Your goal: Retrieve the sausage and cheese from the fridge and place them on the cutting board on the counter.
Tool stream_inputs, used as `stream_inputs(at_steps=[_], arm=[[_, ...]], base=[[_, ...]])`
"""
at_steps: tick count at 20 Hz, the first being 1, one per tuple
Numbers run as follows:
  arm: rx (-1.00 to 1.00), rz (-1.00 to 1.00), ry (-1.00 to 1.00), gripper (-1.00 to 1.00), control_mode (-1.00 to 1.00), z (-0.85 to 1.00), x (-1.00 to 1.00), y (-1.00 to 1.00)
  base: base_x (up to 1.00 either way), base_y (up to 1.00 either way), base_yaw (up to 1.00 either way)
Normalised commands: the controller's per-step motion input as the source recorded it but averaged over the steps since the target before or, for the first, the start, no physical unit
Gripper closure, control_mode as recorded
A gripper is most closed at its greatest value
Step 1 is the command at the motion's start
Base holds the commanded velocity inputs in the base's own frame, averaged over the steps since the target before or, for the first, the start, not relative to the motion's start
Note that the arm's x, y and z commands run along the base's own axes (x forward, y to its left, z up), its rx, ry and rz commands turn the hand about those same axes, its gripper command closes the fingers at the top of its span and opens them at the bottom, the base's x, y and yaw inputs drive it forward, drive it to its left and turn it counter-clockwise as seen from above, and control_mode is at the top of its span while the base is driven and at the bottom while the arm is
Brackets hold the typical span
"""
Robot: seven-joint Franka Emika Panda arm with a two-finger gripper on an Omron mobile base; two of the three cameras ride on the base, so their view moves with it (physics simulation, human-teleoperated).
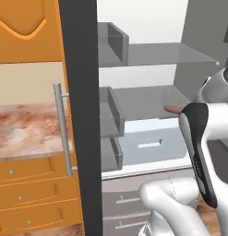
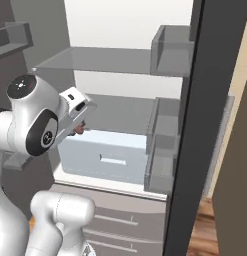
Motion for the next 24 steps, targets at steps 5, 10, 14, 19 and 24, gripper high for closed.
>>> stream_inputs(at_steps=[5,10,14,19,24], arm=[[0.0,0.0,0.0,1.0,1.0,0.0,0.0,0.0],[0.0,0.0,0.0,1.0,1.0,0.0,0.0,0.0],[0.0,0.0,0.0,1.0,1.0,0.0,0.0,0.0],[0.0,0.0,0.0,1.0,1.0,0.0,0.0,0.0],[0.0,0.0,0.0,1.0,1.0,0.0,0.0,0.0]], base=[[-0.91,0.0,0.17],[-0.67,0.0,0.31],[-0.34,0.0,0.41],[-0.18,0.0,0.63],[-0.11,0.32,0.88]])
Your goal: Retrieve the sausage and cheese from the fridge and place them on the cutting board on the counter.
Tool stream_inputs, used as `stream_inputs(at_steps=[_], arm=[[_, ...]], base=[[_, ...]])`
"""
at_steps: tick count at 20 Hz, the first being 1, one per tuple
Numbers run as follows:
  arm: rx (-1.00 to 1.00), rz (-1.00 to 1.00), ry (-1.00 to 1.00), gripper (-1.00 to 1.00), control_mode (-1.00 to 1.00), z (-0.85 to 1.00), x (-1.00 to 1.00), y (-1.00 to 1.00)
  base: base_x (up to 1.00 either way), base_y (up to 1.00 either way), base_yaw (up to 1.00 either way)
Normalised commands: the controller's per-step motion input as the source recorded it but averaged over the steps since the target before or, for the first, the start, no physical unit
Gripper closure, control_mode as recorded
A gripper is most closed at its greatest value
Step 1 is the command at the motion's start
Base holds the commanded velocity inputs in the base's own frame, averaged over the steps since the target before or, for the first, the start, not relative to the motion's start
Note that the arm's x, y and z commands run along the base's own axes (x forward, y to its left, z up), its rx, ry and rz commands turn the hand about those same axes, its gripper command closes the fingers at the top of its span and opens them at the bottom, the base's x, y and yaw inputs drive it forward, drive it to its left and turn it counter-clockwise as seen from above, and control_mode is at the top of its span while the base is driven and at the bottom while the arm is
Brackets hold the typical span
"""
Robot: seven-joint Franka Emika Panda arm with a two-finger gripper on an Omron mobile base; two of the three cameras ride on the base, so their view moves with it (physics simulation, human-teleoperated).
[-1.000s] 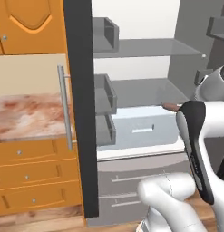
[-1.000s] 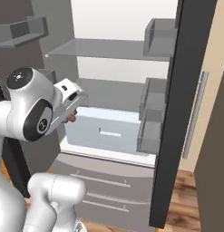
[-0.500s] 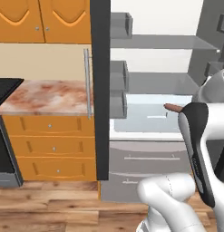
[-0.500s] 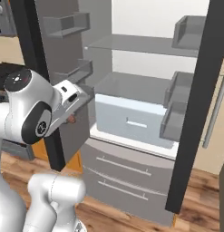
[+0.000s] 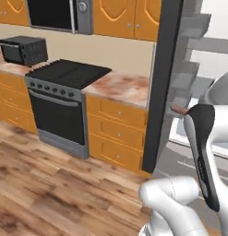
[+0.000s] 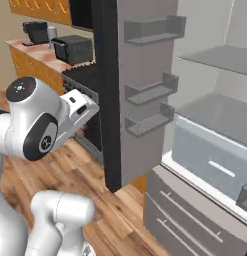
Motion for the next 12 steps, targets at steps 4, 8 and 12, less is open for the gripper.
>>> stream_inputs(at_steps=[4,8,12], arm=[[0.0,0.0,0.0,1.0,1.0,0.0,0.0,0.0],[0.0,0.0,0.0,1.0,1.0,0.0,0.0,0.0],[0.0,0.0,0.0,1.0,1.0,0.0,0.0,0.0]], base=[[-0.07,0.47,0.99],[-0.07,0.37,1.0],[-0.54,0.67,0.89]])
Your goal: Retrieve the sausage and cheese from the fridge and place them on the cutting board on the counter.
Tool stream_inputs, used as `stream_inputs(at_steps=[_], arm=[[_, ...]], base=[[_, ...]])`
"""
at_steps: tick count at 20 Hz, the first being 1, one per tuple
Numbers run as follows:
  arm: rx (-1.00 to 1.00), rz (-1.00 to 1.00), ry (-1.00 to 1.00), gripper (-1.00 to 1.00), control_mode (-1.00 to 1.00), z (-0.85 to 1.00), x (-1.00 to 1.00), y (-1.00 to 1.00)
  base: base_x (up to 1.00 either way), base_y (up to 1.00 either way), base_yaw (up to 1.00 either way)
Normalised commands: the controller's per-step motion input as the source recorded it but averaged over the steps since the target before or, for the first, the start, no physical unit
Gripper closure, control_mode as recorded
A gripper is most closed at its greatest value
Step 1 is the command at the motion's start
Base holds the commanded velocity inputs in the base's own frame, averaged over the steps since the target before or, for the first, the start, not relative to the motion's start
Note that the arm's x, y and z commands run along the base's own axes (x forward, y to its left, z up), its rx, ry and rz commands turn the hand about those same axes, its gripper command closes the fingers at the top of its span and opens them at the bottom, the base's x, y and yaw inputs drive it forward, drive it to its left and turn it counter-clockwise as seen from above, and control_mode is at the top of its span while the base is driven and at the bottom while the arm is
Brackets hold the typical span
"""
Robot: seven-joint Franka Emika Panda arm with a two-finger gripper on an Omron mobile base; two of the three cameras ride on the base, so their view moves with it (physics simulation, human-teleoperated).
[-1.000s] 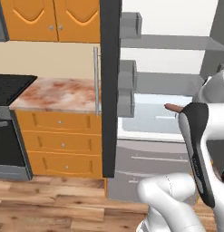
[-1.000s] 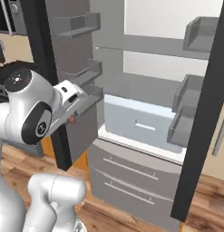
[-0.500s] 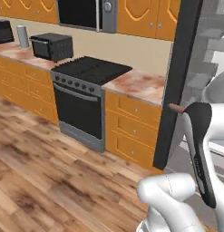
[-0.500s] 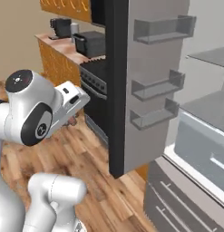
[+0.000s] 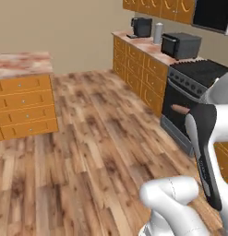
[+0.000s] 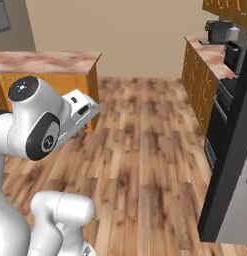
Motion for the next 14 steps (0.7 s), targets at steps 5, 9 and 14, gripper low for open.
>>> stream_inputs(at_steps=[5,9,14], arm=[[0.0,0.0,0.0,1.0,1.0,0.0,0.0,0.0],[0.0,0.0,0.0,1.0,1.0,0.0,0.0,0.0],[0.0,0.0,0.0,1.0,1.0,0.0,0.0,0.0]], base=[[-0.64,0.9,0.72],[-0.53,0.77,0.74],[-0.44,0.86,0.7]])
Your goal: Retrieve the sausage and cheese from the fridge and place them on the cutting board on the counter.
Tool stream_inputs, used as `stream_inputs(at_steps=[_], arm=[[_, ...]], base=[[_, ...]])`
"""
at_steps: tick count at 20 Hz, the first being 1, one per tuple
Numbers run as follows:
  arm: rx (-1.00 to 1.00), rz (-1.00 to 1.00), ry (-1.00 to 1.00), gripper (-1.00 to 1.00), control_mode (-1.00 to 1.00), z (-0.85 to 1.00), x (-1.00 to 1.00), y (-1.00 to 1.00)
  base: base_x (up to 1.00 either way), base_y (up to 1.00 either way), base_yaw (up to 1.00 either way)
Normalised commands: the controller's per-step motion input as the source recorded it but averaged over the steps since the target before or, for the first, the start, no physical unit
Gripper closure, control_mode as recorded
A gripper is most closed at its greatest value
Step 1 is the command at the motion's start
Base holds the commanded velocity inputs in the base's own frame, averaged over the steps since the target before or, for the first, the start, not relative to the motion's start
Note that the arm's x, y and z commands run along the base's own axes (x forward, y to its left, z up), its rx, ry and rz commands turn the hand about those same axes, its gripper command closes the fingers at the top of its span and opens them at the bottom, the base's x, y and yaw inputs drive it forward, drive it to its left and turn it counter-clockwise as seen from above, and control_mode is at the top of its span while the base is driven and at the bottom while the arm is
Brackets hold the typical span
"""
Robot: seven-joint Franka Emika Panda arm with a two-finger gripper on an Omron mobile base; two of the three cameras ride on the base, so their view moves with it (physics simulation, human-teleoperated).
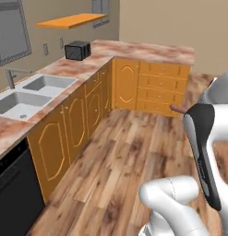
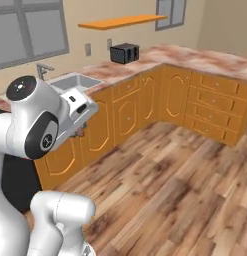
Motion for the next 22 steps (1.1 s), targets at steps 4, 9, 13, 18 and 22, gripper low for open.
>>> stream_inputs(at_steps=[4,9,13,18,22], arm=[[0.0,0.0,0.0,1.0,1.0,0.0,0.0,0.0],[0.0,0.0,0.0,1.0,1.0,0.0,0.0,0.0],[0.0,0.0,0.0,1.0,1.0,0.0,0.0,0.0],[0.0,0.0,0.0,1.0,1.0,0.0,0.0,0.0],[0.0,0.0,0.0,1.0,1.0,0.0,0.0,0.0]], base=[[-0.18,0.86,0.62],[0.13,0.3,0.56],[0.45,0.0,0.75],[0.13,0.0,0.85],[0.44,0.0,0.71]])
